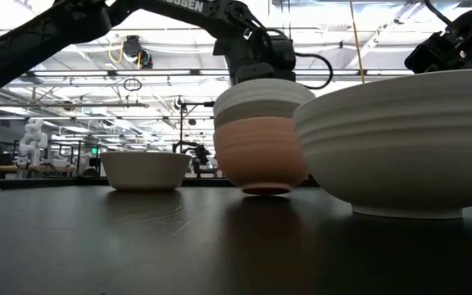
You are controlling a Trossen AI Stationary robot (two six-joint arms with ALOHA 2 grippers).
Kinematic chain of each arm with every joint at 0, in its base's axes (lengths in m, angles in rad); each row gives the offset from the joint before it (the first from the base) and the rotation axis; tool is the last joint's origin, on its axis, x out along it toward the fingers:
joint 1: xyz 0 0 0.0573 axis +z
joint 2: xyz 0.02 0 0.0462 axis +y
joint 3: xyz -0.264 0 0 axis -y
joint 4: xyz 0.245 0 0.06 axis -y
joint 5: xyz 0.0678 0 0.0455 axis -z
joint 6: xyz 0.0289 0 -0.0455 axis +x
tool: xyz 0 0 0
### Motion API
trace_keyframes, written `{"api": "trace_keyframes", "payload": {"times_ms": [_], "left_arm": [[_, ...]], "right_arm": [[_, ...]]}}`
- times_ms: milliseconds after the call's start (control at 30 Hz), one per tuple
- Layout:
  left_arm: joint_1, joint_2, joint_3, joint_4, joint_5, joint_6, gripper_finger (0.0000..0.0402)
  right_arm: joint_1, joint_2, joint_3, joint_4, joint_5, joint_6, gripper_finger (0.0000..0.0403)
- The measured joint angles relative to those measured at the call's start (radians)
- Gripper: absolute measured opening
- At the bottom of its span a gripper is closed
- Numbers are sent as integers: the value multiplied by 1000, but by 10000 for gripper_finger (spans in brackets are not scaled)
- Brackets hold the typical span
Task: Nest bowls inside each other
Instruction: Stack the left white bowl on top of the brown bowl
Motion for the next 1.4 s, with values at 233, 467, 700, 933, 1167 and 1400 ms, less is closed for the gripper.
{"api": "trace_keyframes", "payload": {"times_ms": [233,467,700,933,1167,1400], "left_arm": [[-21,-9,0,3,-65,-35,152],[-53,-44,0,3,-163,-68,201],[-85,-58,0,6,-183,-64,224],[-74,-58,0,17,-179,-56,251],[-48,-58,1,24,-145,-36,289],[-20,-71,1,77,-26,0,323]], "right_arm": [[0,0,0,0,0,-2,26],[0,0,0,0,0,-2,26],[0,0,0,0,0,-1,26],[0,0,0,0,0,5,26],[0,0,0,-1,0,11,26],[0,0,0,-2,0,11,26]]}}
